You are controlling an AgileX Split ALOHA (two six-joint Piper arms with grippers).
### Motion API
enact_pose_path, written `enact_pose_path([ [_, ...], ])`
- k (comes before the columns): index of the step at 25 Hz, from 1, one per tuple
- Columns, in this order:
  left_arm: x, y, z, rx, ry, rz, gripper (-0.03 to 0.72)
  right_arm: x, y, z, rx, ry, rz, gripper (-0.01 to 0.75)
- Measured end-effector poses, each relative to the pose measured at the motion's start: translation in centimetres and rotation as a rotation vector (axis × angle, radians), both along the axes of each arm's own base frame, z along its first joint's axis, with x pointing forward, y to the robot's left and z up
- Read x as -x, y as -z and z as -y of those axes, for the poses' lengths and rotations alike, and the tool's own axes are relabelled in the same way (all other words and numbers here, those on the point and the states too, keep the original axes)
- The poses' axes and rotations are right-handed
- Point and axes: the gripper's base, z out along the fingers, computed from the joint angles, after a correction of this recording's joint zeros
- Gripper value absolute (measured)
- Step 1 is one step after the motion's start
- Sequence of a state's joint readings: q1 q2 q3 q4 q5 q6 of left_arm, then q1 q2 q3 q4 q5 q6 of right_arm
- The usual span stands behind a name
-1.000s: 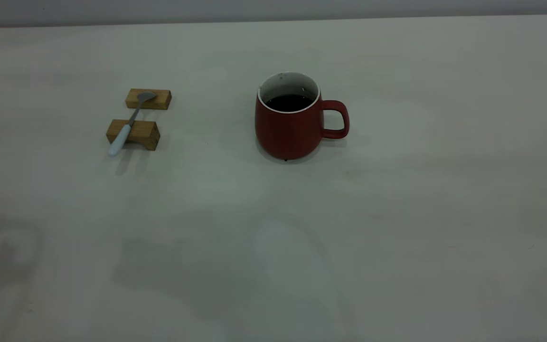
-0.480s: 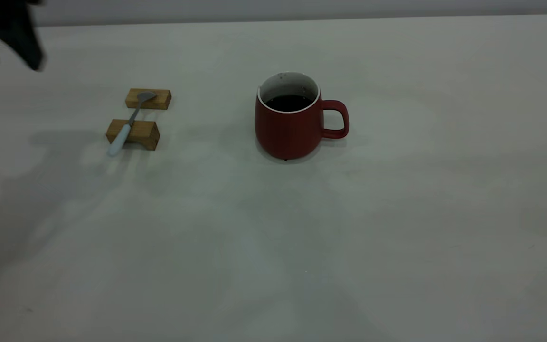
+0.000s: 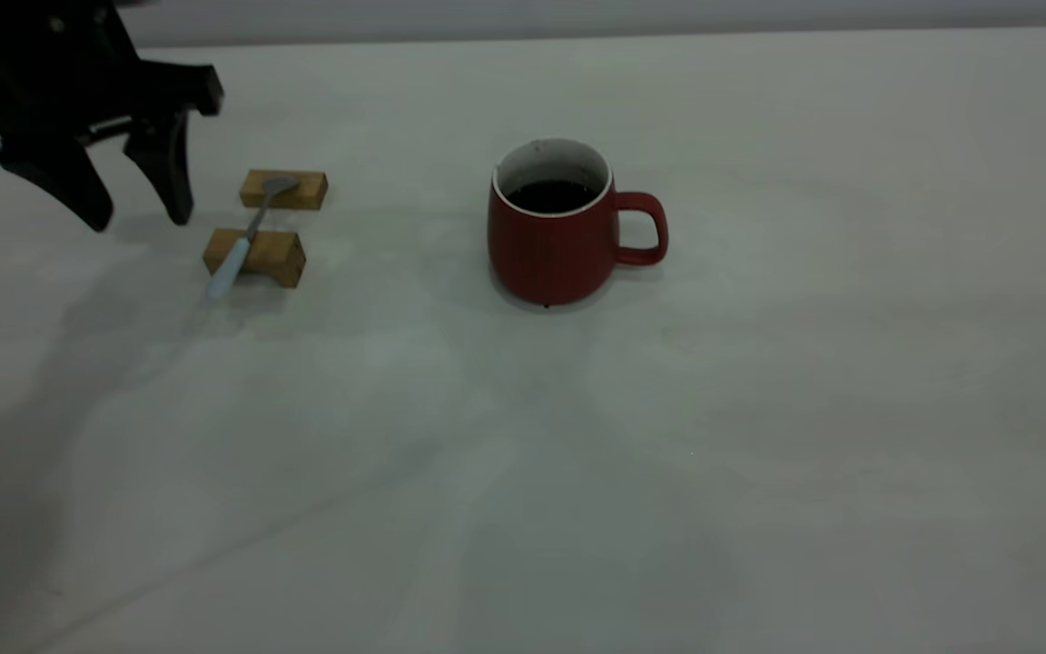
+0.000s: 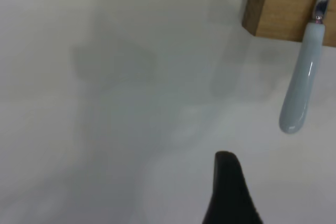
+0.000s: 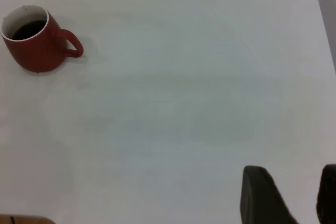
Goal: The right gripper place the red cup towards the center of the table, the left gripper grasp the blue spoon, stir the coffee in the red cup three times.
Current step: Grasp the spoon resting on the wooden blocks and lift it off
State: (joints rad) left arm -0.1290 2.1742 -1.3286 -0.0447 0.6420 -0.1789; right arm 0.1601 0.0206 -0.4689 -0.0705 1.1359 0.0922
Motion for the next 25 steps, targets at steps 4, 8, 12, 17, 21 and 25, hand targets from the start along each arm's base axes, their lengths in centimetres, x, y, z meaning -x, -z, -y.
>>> enact_pose_path([
  [4, -0.5, 1.8, 0.5, 0.04, 0.0, -0.039, 0.572, 0.0, 0.0, 0.0, 0.0, 0.0, 0.0, 0.304],
  [8, -0.9, 3.4, 0.7, 0.053, 0.002, -0.066, 0.572, 0.0, 0.0, 0.0, 0.0, 0.0, 0.0, 0.304],
  [12, -1.0, 4.6, 0.7, 0.05, 0.006, -0.088, 0.572, 0.0, 0.0, 0.0, 0.0, 0.0, 0.0, 0.304],
  [17, -1.6, 6.0, 0.8, 0.051, 0.004, -0.099, 0.572, 0.0, 0.0, 0.0, 0.0, 0.0, 0.0, 0.304],
  [21, -2.5, 7.2, 0.9, 0.052, 0.004, -0.104, 0.568, 0.0, 0.0, 0.0, 0.0, 0.0, 0.0, 0.304],
  [25, -3.1, 7.9, 1.0, 0.054, 0.006, -0.126, 0.522, 0.0, 0.0, 0.0, 0.0, 0.0, 0.0, 0.304],
])
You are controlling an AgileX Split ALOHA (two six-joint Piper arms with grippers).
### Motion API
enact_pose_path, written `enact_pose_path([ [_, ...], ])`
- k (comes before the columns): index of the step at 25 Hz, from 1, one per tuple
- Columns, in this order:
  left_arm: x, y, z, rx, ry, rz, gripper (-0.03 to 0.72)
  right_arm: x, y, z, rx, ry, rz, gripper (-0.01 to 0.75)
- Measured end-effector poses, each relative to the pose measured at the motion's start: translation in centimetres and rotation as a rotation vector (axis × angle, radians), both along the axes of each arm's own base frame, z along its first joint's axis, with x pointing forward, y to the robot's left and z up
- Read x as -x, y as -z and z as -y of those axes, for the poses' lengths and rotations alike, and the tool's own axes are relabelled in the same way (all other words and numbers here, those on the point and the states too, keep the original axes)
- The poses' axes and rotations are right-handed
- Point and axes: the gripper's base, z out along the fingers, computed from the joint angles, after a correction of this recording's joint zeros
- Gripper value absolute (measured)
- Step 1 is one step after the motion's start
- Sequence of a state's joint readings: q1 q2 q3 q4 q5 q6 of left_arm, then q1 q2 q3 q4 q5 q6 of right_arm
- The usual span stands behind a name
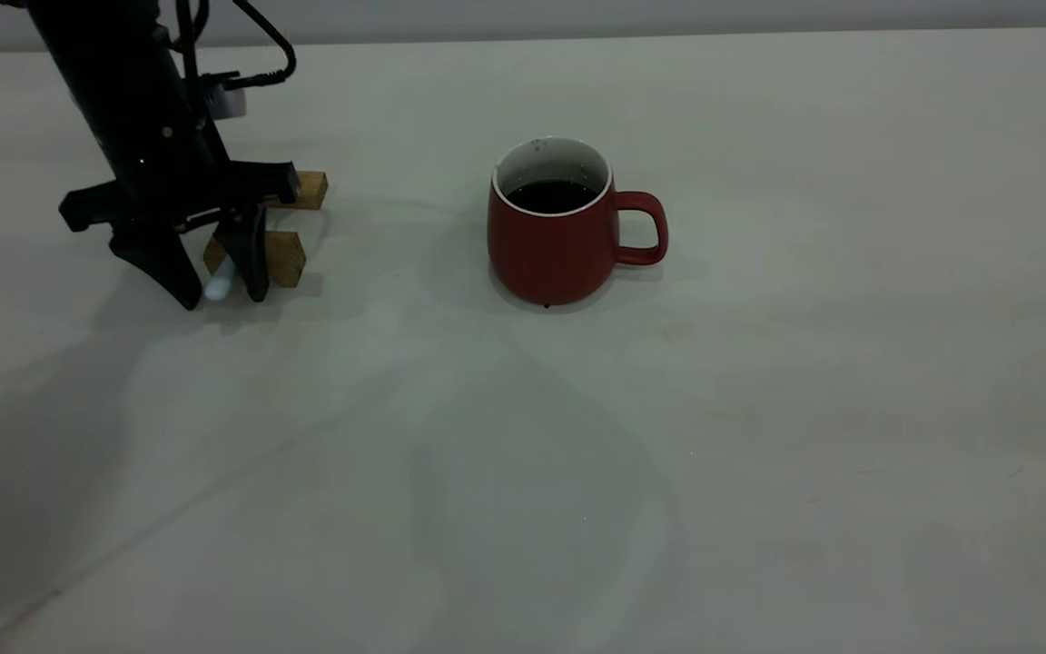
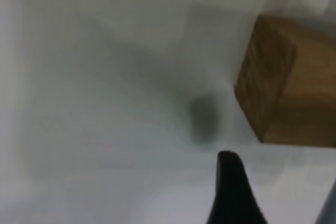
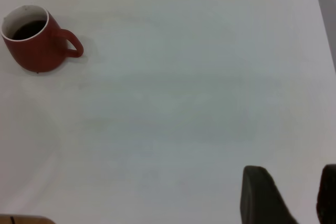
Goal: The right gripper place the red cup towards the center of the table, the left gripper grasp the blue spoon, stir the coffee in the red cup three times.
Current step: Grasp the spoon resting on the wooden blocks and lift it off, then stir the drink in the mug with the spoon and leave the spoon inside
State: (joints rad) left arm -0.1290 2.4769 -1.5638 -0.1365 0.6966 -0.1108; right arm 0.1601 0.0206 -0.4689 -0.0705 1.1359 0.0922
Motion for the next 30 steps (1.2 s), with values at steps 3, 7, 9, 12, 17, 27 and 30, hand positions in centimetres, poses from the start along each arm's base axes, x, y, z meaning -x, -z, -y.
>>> enact_pose_path([
  [3, -0.2, -0.1, 0.1, 0.003, -0.001, -0.012, 0.454, 0.0, 0.0, 0.0, 0.0, 0.0, 0.0, 0.304],
  [7, -0.2, -0.2, 0.1, 0.007, -0.004, -0.014, 0.311, 0.0, 0.0, 0.0, 0.0, 0.0, 0.0, 0.304],
  [9, -0.2, -0.1, 0.1, 0.006, -0.004, -0.017, 0.204, 0.0, 0.0, 0.0, 0.0, 0.0, 0.0, 0.304],
  [12, -0.3, -0.4, 0.1, 0.007, -0.003, -0.022, 0.135, 0.0, 0.0, 0.0, 0.0, 0.0, 0.0, 0.304],
  [17, -1.9, -3.7, 0.9, 0.064, -0.026, -0.029, 0.135, 0.0, 0.0, 0.0, 0.0, 0.0, 0.0, 0.304],
  [27, -3.7, -13.0, 7.1, 0.699, -0.292, -0.069, 0.135, 0.0, 0.0, 0.0, 0.0, 0.0, 0.0, 0.304],
  [30, -3.7, -14.2, 8.7, 0.855, -0.378, -0.133, 0.135, 0.0, 0.0, 0.0, 0.0, 0.0, 0.0, 0.304],
])
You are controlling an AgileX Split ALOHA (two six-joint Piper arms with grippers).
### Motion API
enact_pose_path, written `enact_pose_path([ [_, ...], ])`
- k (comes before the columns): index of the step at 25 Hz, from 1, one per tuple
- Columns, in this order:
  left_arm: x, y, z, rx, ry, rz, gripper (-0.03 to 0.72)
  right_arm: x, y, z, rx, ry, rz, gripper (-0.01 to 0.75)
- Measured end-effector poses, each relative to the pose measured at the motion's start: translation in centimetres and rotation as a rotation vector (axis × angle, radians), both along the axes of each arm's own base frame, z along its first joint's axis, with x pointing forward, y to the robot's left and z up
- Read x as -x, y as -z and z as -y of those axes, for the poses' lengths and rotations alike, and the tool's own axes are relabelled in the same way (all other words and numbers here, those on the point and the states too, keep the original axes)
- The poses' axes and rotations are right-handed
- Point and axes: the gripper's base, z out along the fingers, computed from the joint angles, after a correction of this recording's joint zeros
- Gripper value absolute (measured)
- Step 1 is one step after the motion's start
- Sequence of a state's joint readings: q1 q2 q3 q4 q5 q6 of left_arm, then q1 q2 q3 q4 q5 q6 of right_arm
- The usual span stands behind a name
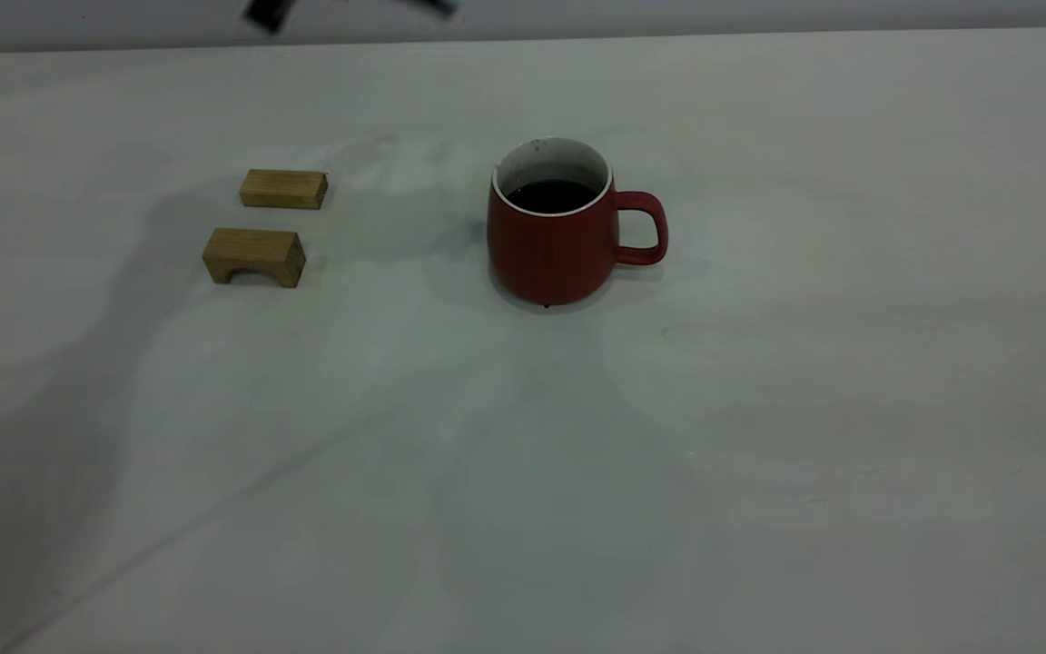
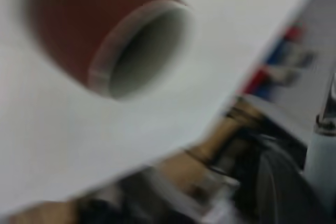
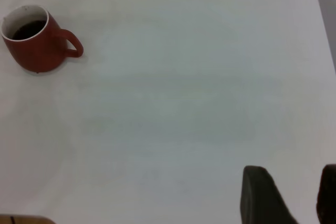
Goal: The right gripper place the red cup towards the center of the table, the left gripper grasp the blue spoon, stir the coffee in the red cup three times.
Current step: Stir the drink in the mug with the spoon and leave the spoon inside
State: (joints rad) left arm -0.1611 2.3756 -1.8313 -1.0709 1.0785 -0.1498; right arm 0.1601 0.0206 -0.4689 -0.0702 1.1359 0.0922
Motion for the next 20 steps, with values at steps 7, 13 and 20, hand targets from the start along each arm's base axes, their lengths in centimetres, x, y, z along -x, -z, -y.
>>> enact_pose_path([
  [7, 0.5, -0.8, 0.5, 0.073, -0.182, -0.406, 0.135, 0.0, 0.0, 0.0, 0.0, 0.0, 0.0, 0.304],
  [13, 1.0, -1.0, 2.1, 0.061, -0.372, -0.769, 0.135, 0.0, 0.0, 0.0, 0.0, -0.001, 0.0, 0.304],
  [20, 2.5, -0.7, 8.7, 0.037, -0.543, -0.944, 0.135, 0.0, 0.0, 0.0, 0.0, -0.001, 0.0, 0.304],
])
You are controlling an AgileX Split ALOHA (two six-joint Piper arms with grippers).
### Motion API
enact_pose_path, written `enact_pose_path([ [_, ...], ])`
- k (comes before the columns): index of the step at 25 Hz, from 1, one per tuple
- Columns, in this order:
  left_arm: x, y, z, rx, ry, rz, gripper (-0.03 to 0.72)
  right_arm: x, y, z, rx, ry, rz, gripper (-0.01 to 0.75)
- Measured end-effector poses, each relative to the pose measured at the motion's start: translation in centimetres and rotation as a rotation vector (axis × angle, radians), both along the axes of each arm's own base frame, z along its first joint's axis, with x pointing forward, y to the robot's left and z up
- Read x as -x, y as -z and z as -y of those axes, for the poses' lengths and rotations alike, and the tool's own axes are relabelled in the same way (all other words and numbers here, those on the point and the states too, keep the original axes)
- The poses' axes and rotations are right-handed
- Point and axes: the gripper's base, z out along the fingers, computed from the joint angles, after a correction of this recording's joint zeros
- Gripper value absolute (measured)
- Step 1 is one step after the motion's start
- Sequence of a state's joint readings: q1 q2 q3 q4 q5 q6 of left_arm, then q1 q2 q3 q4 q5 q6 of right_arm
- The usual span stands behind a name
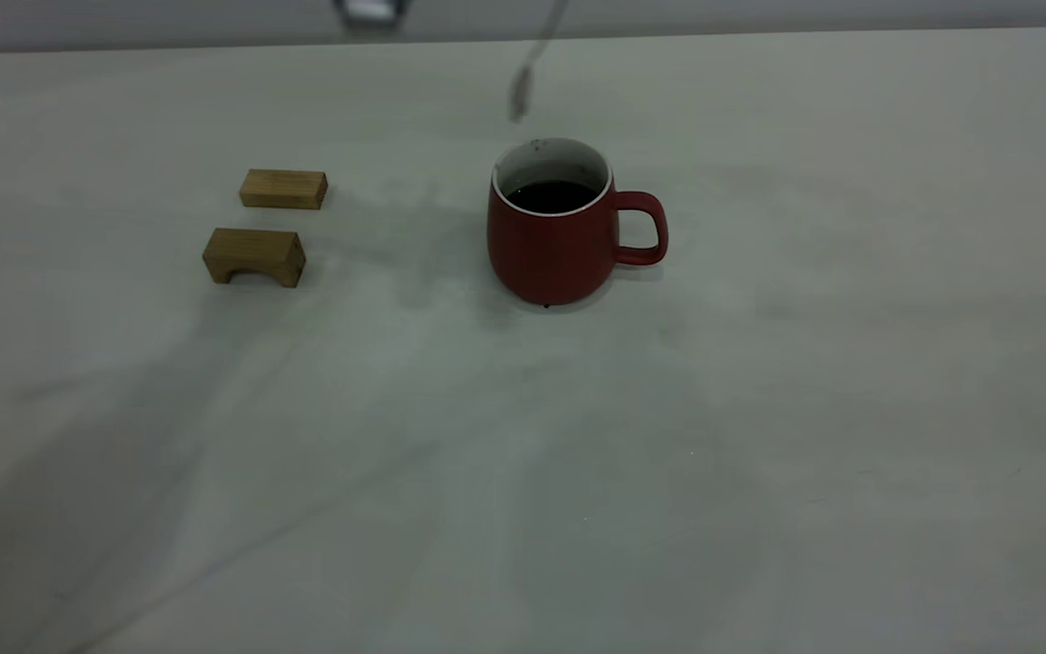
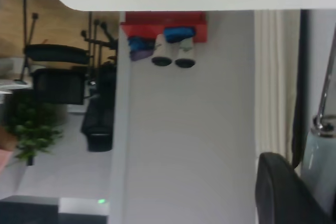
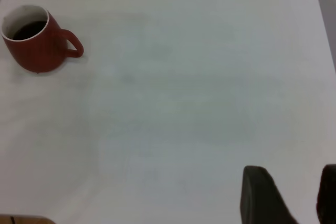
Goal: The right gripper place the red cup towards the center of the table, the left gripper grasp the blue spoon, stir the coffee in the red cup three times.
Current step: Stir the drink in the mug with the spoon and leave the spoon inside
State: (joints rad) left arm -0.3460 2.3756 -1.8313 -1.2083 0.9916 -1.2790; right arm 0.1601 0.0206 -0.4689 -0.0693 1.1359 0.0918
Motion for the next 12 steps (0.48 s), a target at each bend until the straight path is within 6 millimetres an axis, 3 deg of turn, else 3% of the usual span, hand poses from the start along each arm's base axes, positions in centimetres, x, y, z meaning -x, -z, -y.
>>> enact_pose_path([
  [6, -0.1, 0.8, 1.1, -0.008, -0.054, -0.006, 0.135, 0.0, 0.0, 0.0, 0.0, 0.0, 0.0, 0.304],
  [12, -0.7, 4.9, 1.2, 0.003, -0.114, -0.079, 0.135, 0.0, 0.0, 0.0, 0.0, 0.0, 0.0, 0.304],
])
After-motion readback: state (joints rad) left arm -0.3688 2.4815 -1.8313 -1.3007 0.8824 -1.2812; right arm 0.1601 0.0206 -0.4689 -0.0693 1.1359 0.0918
